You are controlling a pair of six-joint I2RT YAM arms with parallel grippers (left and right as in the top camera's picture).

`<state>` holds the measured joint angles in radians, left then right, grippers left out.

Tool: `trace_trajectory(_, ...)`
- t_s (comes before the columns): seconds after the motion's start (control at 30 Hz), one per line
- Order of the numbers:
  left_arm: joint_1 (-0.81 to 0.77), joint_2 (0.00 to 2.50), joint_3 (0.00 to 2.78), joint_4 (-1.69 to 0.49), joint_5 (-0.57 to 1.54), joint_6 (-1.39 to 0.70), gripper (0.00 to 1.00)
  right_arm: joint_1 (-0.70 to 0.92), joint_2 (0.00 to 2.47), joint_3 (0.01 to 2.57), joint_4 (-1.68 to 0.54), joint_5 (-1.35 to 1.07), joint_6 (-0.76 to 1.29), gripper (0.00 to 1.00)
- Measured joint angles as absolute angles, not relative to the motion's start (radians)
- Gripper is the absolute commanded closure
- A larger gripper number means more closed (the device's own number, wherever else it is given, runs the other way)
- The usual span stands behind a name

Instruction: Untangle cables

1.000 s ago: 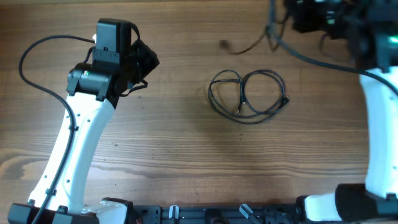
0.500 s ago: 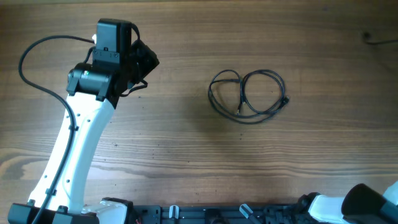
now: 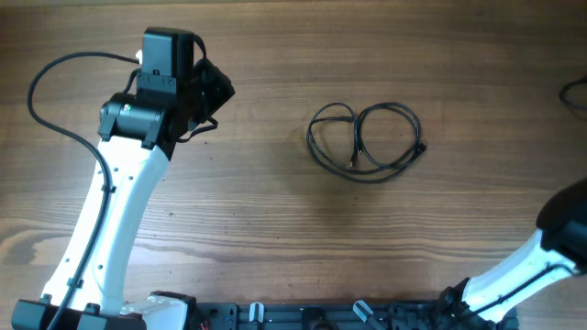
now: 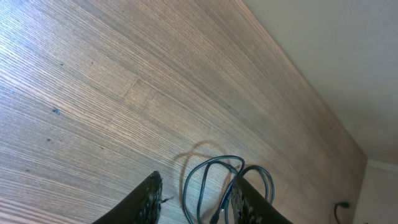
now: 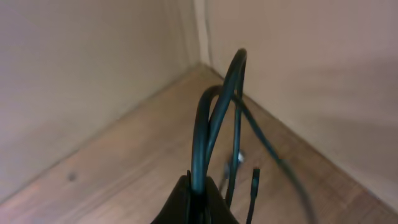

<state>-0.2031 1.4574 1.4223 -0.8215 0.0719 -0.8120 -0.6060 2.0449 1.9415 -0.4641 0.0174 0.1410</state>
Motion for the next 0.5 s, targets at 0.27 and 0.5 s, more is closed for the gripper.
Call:
trace_trajectory(0.27, -0.203, 1.459, 1.422, -0.82, 0.072, -0.812, 0.63, -0.606, 2.23, 1.942, -0.424, 0.03, 0.221, 0.0)
trace_trajectory(0.5, -0.203, 1.505, 1.422, -0.819, 0.072, -0.812, 0.64, -0.606, 2.242, 1.942, -0.479, -0.078, 0.224, 0.0)
